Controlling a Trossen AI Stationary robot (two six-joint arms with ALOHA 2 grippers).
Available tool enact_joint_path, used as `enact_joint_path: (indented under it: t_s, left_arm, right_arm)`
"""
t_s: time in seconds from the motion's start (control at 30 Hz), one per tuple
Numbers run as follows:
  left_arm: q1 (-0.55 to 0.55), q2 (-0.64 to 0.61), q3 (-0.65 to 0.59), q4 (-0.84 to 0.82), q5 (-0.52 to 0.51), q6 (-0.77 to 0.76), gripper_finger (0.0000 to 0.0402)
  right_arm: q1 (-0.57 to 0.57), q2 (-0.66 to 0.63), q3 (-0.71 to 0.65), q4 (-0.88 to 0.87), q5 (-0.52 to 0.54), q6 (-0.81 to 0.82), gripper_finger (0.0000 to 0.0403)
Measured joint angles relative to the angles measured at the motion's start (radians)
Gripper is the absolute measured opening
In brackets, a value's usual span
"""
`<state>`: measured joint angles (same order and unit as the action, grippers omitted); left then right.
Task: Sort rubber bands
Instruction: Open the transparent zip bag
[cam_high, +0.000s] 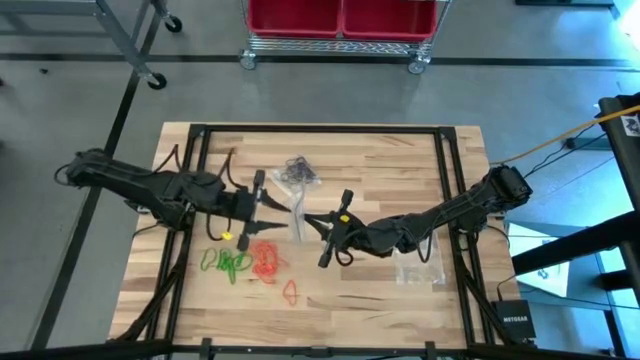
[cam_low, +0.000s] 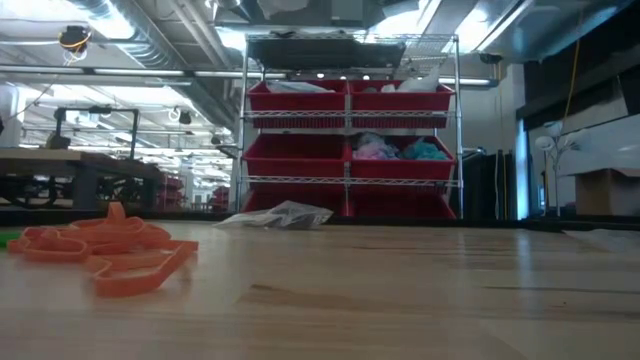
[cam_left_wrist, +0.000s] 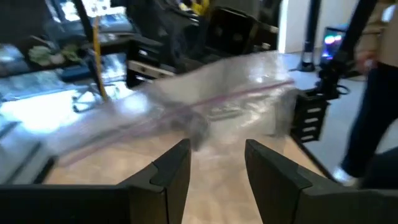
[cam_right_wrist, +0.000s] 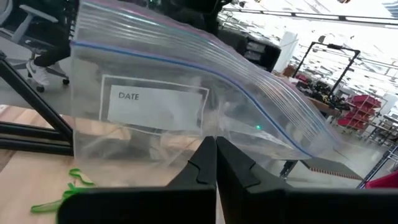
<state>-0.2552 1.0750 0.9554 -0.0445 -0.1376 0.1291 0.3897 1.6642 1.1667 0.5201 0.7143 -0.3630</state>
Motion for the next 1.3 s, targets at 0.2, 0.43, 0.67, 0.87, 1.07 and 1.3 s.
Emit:
enact_joint_path:
  t_s: [0.2,0.43,0.67,0.87,1.07,1.3]
  left_arm:
    - [0.006,0.015,0.000,0.004,0.010,-0.018,0.0146]
    - [0.031,0.016,0.000,0.021,0.004,-0.025,0.0146]
    - [0.041,0.041,0.000,0.036,0.000,-0.019,0.0137]
    - [0.041,0.056,0.000,0.039,-0.034,0.005,0.0053]
    - [0.041,0.056,0.000,0.044,-0.038,0.008,0.0002]
    - [0.024,0.046,0.000,0.039,-0.023,0.007,0.0000]
  right_arm:
    - [0.000,0.000,0.000,0.000,0.000,0.000,0.0000]
    - [-0.011,0.000,0.000,0.001,-0.047,0.001,0.0000]
    - [-0.024,0.000,-0.001,0.000,-0.079,0.019,0.0000]
    - [-0.024,0.000,-0.001,0.001,-0.079,0.019,0.0000]
    - [-0.024,0.000,-0.001,0.003,-0.104,0.023,0.0000]
    - [-0.030,0.000,-0.001,0.006,-0.129,0.098,0.0000]
